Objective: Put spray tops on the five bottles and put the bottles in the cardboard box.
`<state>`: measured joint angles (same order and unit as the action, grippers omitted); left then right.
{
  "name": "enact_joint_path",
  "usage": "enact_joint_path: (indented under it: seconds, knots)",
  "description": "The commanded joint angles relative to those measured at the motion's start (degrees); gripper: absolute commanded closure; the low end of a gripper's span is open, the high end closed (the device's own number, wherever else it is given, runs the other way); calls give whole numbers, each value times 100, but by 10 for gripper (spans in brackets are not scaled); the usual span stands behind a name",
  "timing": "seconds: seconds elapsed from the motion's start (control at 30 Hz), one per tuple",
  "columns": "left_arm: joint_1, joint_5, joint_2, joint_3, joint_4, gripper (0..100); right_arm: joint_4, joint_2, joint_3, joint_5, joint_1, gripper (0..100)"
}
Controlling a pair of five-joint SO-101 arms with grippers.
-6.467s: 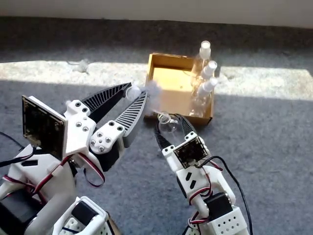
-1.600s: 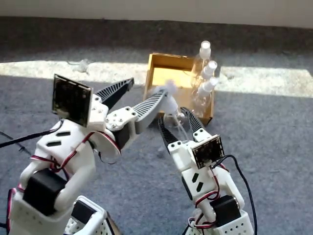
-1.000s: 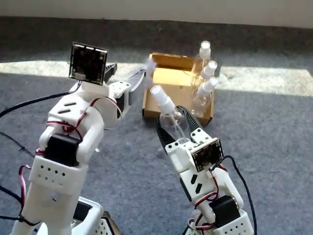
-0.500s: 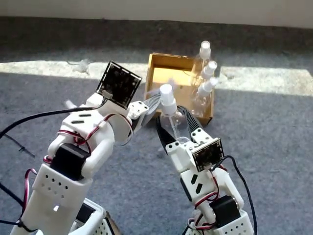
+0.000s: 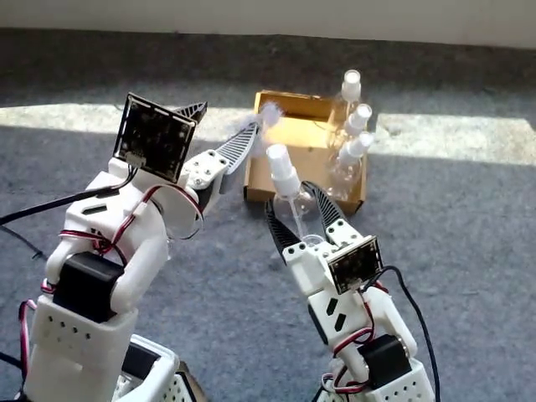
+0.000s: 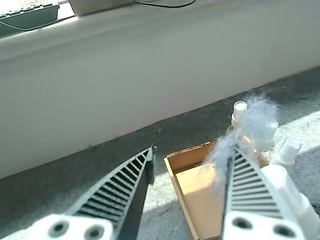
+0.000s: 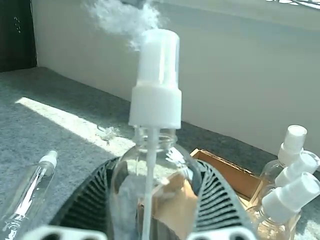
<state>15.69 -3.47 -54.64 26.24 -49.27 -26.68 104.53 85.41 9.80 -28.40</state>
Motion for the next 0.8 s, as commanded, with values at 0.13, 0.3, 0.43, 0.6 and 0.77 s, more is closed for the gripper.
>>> enact_joint_path:
  seconds: [0.13,0.3,0.43,0.6,0.77]
  knots:
    - [391,-53,66,-233,26,779,57,75,-382,-18,-57,994]
    - [523,-53,295,-233,-273,777,48,75,-382,-18,-57,994]
    - [901,-62,277,-233,-712,777,48,75,-382,-18,-57,994]
    - [1429,-62,277,-224,-1108,777,48,75,-382,-18,-40,994]
    - [1587,-387,295,-110,-1055,779,31,75,-382,-18,-40,994]
